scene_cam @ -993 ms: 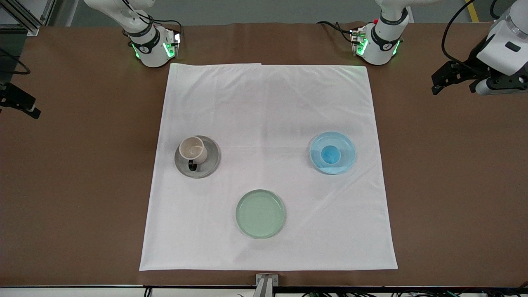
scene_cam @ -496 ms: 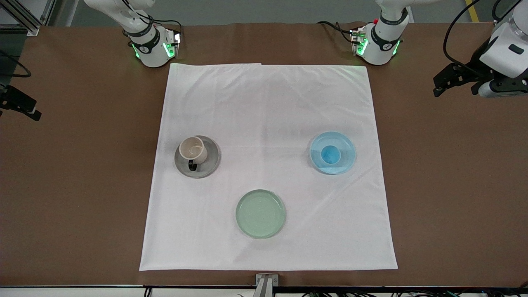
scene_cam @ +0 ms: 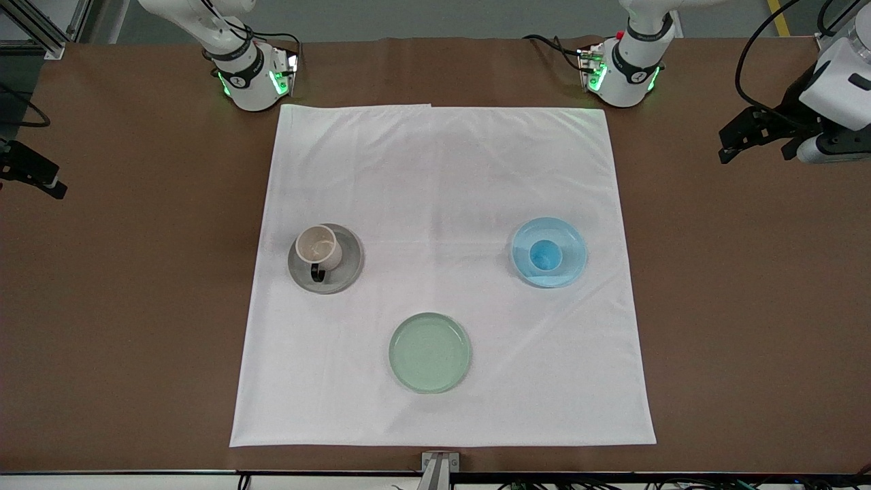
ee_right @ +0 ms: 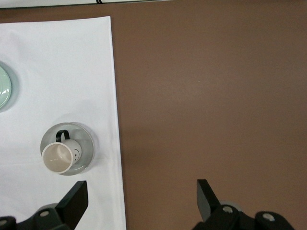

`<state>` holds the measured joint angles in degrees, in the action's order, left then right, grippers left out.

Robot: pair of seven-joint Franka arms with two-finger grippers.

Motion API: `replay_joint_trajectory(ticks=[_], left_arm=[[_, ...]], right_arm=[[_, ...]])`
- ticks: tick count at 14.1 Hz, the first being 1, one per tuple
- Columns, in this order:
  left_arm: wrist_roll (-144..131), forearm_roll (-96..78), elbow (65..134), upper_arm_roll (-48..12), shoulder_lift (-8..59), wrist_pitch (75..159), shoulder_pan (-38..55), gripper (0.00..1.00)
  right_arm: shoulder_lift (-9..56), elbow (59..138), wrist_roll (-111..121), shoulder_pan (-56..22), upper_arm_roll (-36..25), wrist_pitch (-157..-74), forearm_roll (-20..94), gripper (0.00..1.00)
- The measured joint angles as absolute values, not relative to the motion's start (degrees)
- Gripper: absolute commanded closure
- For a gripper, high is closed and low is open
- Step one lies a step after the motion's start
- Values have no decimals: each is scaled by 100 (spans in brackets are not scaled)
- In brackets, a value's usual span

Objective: Place blue cup in blue plate and white mug in gray plate

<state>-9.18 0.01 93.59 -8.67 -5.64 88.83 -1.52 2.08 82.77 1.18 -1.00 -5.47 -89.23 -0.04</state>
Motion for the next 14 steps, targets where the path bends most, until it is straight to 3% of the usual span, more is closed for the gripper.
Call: replay_joint_trajectory(ticks=[14], left_arm=[[-918,1,9345,-867,-557,8794,-150,0]], right_arm=[[208,8276,118,-99,-549,-8923,-4,0]])
